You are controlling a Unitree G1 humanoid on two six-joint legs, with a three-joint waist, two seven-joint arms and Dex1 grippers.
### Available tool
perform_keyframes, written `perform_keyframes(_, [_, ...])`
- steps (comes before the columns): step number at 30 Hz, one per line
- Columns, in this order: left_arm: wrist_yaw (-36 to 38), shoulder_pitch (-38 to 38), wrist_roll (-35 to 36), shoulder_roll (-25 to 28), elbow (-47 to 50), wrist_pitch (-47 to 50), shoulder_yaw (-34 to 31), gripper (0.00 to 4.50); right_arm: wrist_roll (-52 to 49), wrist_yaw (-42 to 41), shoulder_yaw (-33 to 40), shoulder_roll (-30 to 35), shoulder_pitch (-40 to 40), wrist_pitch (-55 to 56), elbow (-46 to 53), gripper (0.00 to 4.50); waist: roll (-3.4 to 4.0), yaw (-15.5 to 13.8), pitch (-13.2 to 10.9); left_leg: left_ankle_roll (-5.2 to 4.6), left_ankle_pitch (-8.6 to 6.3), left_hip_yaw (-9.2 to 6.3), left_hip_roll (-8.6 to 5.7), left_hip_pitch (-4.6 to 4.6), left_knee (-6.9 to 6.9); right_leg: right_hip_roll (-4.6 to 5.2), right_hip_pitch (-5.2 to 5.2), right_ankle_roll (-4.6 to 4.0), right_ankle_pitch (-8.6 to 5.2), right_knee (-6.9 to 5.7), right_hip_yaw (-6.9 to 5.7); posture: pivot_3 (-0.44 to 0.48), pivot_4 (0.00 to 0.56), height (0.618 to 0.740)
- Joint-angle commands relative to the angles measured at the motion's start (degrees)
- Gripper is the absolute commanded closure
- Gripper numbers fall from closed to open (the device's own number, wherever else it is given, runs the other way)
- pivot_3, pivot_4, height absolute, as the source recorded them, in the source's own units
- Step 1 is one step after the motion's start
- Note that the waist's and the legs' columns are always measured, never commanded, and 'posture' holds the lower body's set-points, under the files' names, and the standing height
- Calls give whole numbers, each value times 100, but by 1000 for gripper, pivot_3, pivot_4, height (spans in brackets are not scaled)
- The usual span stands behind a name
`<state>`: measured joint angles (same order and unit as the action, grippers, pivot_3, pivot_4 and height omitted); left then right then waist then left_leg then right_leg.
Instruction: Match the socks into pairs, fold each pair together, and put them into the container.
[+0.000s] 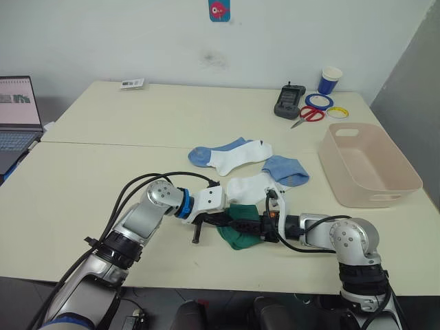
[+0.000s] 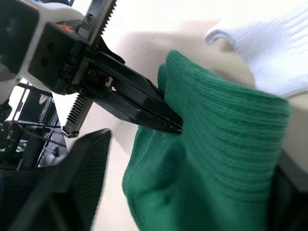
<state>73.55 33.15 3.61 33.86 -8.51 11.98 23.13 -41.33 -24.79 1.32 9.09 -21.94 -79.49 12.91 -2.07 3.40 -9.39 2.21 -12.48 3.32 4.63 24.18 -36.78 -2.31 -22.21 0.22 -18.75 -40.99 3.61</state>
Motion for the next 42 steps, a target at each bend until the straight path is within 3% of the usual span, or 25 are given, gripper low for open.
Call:
perform_keyframes(1, [-19, -126, -216, 82, -84, 71, 114, 4500, -78, 5, -43, -84, -8, 67, 51, 1989, 0, -1, 0, 0, 0, 0, 0, 0, 0, 0, 0, 0, 0, 0, 0, 0, 150, 725])
perform_keyframes(6, [-32, -128, -166, 57, -102, 91, 72, 4500, -60, 131, -21, -136, 37, 134, 76, 3820, 1, -2, 0, 0, 0, 2, 2, 2, 1, 4, -1, 0, 0, 0, 2, 0, 150, 725])
perform_keyframes(8, [-15, -134, -106, 47, -86, 139, 33, 4500, -52, 203, 17, -168, 67, 173, 121, 4351, 0, 0, 0, 0, 0, 2, 2, 1, 2, 4, -1, 0, 0, 1, 2, 0, 150, 725])
perform_keyframes(17, [469, -44, 1206, -109, 476, 1163, -607, 4500, -242, 387, 369, 288, 602, 87, 1257, 4389, 3, -15, -11, 0, 0, -1, 0, 25, 3, 8, -17, 1, 0, 6, -3, 0, 150, 725])
perform_keyframes(19, [619, 82, 1778, -140, 817, 1775, -809, 3892, -453, 461, 692, 405, 904, -67, 1896, 4389, 1, -30, -14, 0, 0, -4, -2, 37, 2, 12, -20, 1, -1, 12, -7, 0, 150, 725])
perform_keyframes(25, [477, 603, 2271, -411, 1142, 2240, -981, 2007, -1362, 786, 1948, 514, 2298, -273, 3871, 4389, 0, -98, -15, 1, 0, -16, -6, 59, -1, 15, -35, 2, -1, 15, -19, 0, 150, 725])
perform_keyframes(28, [345, 852, 2408, -634, 1181, 2378, -993, 1023, -1827, 1062, 2451, 562, 2872, -41, 4434, 4389, 0, -98, -16, 1, 0, -19, -7, 58, -4, 15, -33, 2, -1, 14, -20, 0, 150, 725])
perform_keyframes(31, [172, 1184, 2439, -909, 1169, 2431, -954, 65, -2762, 1652, 3022, 1098, 3482, 781, 4696, 4389, -1, -70, -18, 1, 0, -18, -10, 52, -7, 14, -27, 3, -1, 15, -18, 0, 150, 725])
perform_keyframes(35, [-118, 1645, 2446, -1182, 1104, 2767, -881, 0, -3655, 2395, 4839, 2156, 4108, 2164, 4707, 4389, 3, -46, -29, 0, 0, -13, -25, 47, -11, 13, -17, 4, -1, 17, -12, 0, 150, 725])
perform_keyframes(37, [-222, 1767, 2428, -1304, 1098, 2843, -838, 0, -3614, 2352, 5613, 2766, 4378, 2390, 4507, 4389, 3, -40, -28, 0, 0, -20, -64, 44, -4, 9, -12, 7, -3, 22, -12, 0, 150, 725])
perform_keyframes(39, [-301, 1849, 2410, -1410, 1106, 2852, -810, 0, -3479, 2324, 6005, 3369, 4417, 2531, 4225, 4389, 2, -18, -30, -1, 0, -38, -79, 40, 3, 10, -10, 11, -5, 26, -7, 0, 150, 725])
perform_keyframes(42, [-377, 1942, 2384, -1497, 1086, 2837, -799, 0, -2534, 2095, 5780, 4332, 4183, 2691, 3825, 4389, 0, -7, -31, -1, 0, -69, -97, 35, 4, 10, -8, 11, -5, 24, 0, 0, 150, 725])
